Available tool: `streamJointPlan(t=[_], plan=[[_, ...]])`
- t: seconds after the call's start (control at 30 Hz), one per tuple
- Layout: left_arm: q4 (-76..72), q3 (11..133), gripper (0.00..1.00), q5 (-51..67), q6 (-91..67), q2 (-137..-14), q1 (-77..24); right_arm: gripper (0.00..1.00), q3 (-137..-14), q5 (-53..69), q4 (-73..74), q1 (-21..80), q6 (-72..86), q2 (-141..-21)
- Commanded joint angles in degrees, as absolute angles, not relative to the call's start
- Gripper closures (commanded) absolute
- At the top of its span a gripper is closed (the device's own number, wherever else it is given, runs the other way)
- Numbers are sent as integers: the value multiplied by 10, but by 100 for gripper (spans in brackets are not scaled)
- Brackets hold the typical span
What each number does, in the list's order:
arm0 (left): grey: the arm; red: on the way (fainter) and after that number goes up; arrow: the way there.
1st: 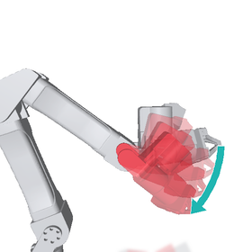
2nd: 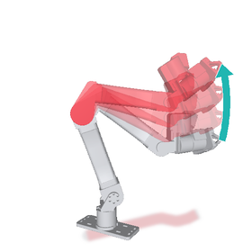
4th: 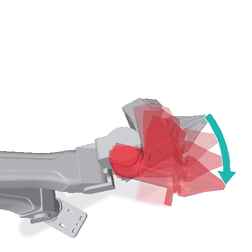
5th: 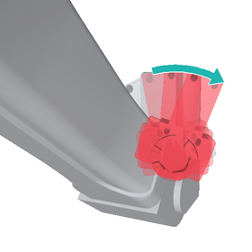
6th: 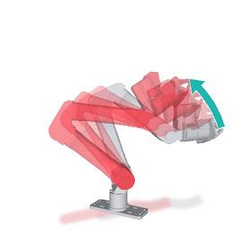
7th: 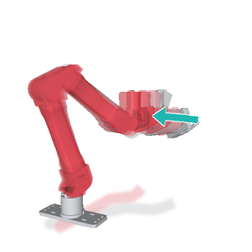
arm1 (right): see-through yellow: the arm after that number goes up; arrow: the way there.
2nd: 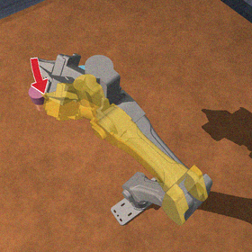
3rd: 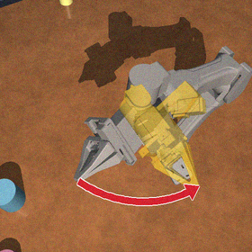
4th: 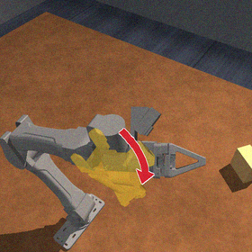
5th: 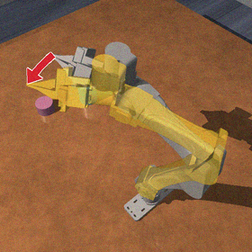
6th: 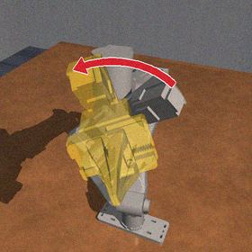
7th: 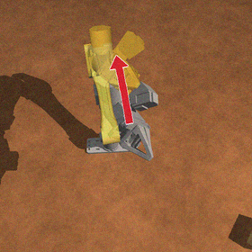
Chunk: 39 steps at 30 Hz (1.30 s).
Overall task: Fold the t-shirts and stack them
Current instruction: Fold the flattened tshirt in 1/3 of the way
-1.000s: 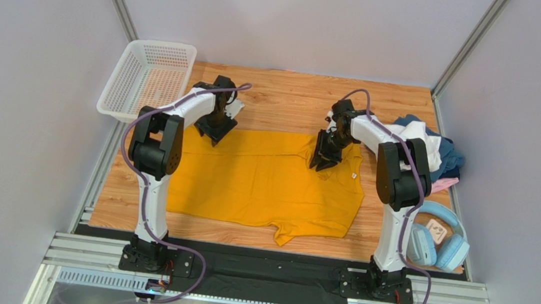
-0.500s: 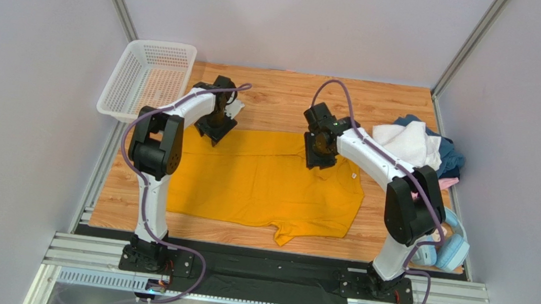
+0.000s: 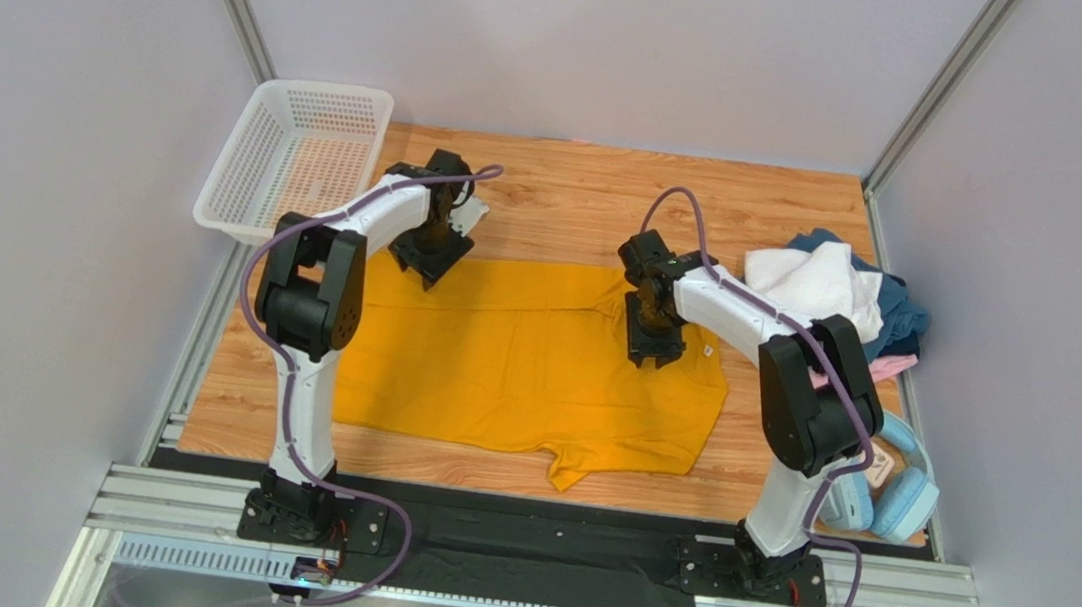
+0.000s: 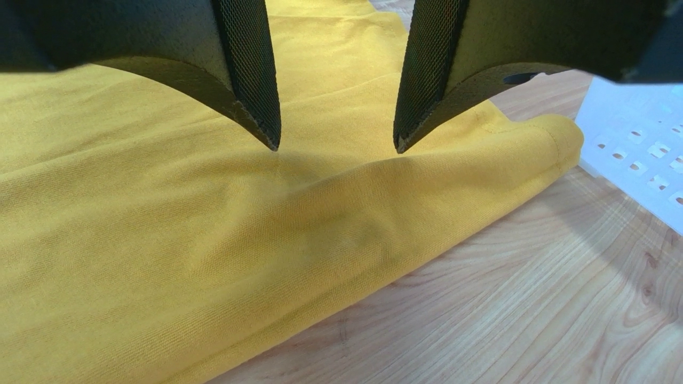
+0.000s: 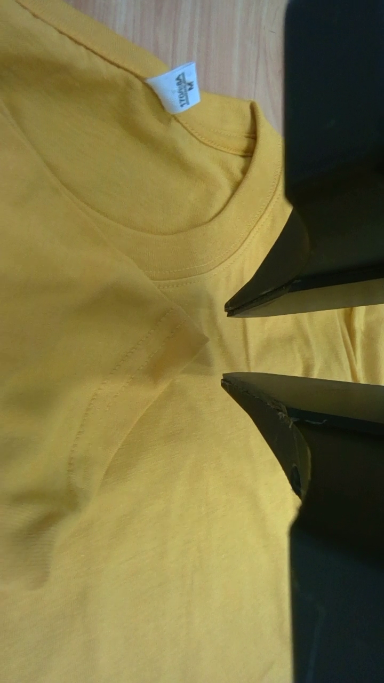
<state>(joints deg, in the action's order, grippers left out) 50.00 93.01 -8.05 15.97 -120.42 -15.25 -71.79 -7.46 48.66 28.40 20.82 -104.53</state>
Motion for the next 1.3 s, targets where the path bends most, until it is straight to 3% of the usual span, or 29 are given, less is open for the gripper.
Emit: streamJointPlan(t=[0.0, 0.57, 0.67, 0.77, 1.27], plan=[[504, 928, 39, -83, 168, -1171, -154, 65, -748, -76, 459, 278, 211, -1067], [499, 917, 40, -86, 171, -1174, -153, 79, -786, -75, 469, 263, 198, -1089], [498, 915, 40, -90, 173, -1175, -153, 85, -787, -73, 468, 262, 198, -1092], [497, 915, 40, -91, 175, -1173, -153, 100, -781, -71, 469, 262, 200, -1087], [484, 894, 41, -94, 177, -1173, -153, 100, -729, -99, 548, 262, 229, -926]])
